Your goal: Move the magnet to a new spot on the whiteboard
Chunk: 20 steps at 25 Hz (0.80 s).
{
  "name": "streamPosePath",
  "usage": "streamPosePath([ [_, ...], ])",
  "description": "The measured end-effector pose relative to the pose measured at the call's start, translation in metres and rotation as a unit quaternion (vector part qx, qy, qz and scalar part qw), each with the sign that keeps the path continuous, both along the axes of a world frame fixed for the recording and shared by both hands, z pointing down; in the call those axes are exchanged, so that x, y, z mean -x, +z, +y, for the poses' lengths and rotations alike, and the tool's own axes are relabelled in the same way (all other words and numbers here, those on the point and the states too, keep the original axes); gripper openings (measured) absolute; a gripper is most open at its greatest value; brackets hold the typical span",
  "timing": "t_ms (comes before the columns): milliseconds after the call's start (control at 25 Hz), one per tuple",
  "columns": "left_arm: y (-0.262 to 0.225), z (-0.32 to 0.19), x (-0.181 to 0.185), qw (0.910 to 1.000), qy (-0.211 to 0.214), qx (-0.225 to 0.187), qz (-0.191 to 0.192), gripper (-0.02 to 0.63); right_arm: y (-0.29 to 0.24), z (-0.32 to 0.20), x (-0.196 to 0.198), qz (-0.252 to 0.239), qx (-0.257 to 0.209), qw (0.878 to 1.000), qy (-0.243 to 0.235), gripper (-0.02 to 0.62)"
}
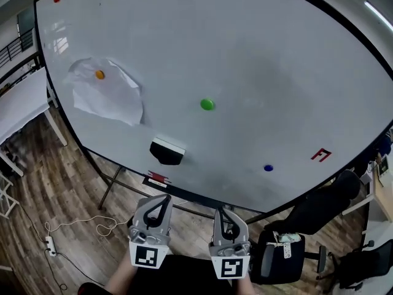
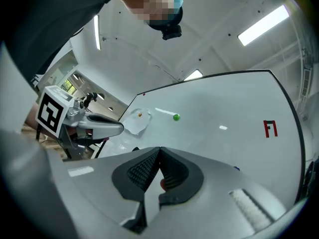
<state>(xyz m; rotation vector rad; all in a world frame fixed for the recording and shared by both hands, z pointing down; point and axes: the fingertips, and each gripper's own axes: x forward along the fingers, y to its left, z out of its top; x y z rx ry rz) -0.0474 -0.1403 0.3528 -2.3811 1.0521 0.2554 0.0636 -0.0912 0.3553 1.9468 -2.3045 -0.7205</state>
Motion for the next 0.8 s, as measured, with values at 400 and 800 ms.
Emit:
streamPosePath([
  [400, -0.002, -0.028, -0.009, 0.9983, 0.055, -0.011, -0.013, 0.002, 0.009, -0.012, 0.001, 0.005, 0.008, 0.999, 0.052, 0.002],
  [800, -0.040, -0.063, -0.026, 0.9975, 0.050, -0.050, -0.007, 0.002, 0.020, -0.029, -0.009, 0.003, 0.021, 0.998, 0.066, 0.002],
])
